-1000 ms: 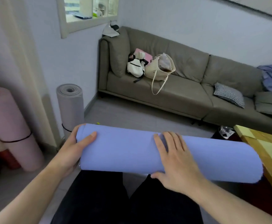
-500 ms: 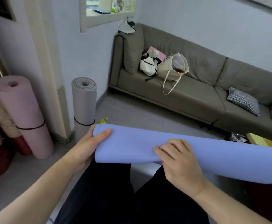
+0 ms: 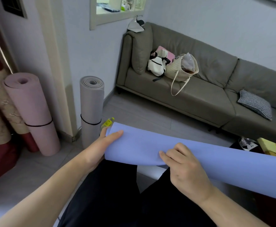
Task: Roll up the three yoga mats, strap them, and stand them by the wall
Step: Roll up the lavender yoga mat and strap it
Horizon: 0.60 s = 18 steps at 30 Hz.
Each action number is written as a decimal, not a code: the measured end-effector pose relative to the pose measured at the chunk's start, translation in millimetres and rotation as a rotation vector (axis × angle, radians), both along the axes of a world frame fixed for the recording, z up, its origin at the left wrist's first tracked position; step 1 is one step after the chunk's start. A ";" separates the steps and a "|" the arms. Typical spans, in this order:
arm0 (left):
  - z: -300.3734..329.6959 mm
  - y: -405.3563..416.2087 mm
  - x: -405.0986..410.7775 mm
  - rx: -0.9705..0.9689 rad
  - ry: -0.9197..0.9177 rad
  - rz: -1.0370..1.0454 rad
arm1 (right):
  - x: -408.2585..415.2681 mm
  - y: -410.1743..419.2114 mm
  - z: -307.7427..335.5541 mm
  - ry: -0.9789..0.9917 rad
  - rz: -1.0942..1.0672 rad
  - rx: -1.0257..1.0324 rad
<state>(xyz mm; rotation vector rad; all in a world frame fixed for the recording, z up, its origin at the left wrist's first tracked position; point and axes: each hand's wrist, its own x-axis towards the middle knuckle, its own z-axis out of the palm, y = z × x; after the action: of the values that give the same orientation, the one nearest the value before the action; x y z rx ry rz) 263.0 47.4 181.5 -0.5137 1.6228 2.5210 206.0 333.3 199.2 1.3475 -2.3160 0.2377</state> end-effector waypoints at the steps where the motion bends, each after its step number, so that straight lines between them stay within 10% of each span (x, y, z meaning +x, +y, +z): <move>1: 0.1 1.6 0.3 -0.012 -0.005 -0.005 | 1.1 -1.6 -0.2 -0.009 0.006 -0.001; 13: 6.5 -13.7 -4.8 -0.209 -0.080 -0.250 | 27.3 0.8 -17.1 -0.184 0.054 0.088; 18: 1.6 -18.8 2.3 -0.137 -0.025 -0.206 | 12.8 21.0 36.4 -0.666 -0.111 -0.023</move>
<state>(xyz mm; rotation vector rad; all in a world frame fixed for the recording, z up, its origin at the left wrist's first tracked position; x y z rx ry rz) 265.3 28.7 183.1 -0.3665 1.7497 2.2603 218.8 354.3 235.6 1.2487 -2.8952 0.7743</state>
